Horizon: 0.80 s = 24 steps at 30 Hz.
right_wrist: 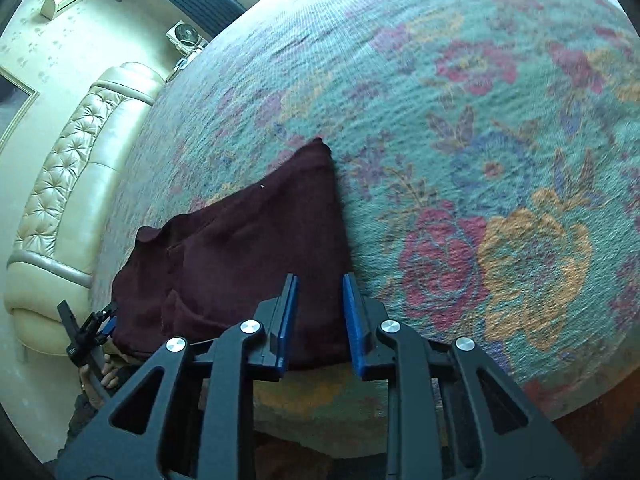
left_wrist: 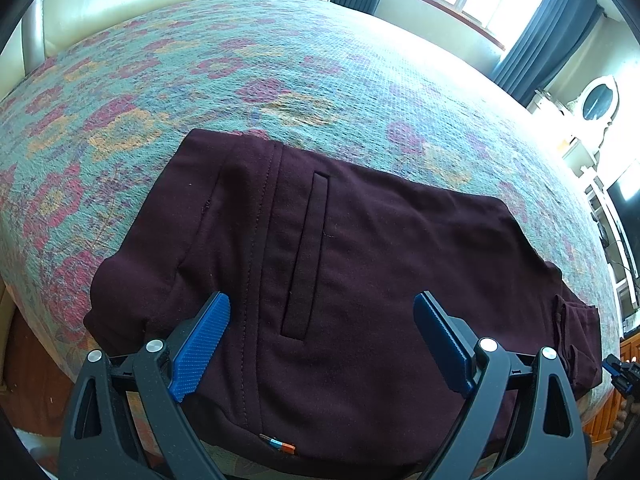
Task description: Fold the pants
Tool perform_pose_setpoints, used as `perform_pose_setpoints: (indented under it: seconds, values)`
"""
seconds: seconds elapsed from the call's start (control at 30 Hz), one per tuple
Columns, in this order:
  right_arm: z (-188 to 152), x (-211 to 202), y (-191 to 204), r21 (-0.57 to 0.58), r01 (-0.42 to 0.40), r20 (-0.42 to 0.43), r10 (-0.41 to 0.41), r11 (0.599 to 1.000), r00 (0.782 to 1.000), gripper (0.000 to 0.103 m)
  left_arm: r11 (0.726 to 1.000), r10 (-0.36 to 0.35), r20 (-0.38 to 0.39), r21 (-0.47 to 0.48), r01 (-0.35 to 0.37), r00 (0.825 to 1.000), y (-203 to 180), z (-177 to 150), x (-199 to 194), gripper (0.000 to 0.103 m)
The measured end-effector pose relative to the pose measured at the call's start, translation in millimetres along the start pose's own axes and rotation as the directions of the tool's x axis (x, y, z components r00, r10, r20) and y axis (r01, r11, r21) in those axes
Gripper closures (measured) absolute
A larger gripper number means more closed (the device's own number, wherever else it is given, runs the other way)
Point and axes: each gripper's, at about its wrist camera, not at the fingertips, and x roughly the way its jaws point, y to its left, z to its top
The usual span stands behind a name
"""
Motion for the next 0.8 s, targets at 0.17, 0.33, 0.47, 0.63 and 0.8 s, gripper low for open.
perform_pose_setpoints:
  seconds: [0.17, 0.33, 0.47, 0.63, 0.8]
  values:
    - [-9, 29, 60, -0.019, -0.2, -0.073, 0.198, 0.98, 0.977, 0.079, 1.0, -0.006, -0.001, -0.003, 0.006, 1.0, 1, 2, -1, 0.011]
    - [-22, 75, 98, -0.011, -0.277, -0.155, 0.272, 0.961, 0.95, 0.079, 1.0, -0.015, -0.002, -0.004, 0.015, 1.0, 4, 3, -1, 0.011]
    - [-38, 105, 104, 0.015, -0.249, -0.224, 0.246, 0.968, 0.943, 0.079, 1.0, -0.021, -0.005, -0.006, 0.021, 1.0, 4, 3, -1, 0.011]
    - [-42, 110, 104, 0.008, -0.254, -0.212, 0.25, 0.967, 0.945, 0.079, 0.995, -0.104, -0.045, -0.014, 0.103, 0.994, 14, 8, -10, 0.011]
    - [-42, 114, 101, 0.011, -0.271, -0.213, 0.268, 0.962, 0.94, 0.079, 0.938, -0.329, -0.042, -0.125, 0.322, 0.943, 66, 26, -37, 0.011]
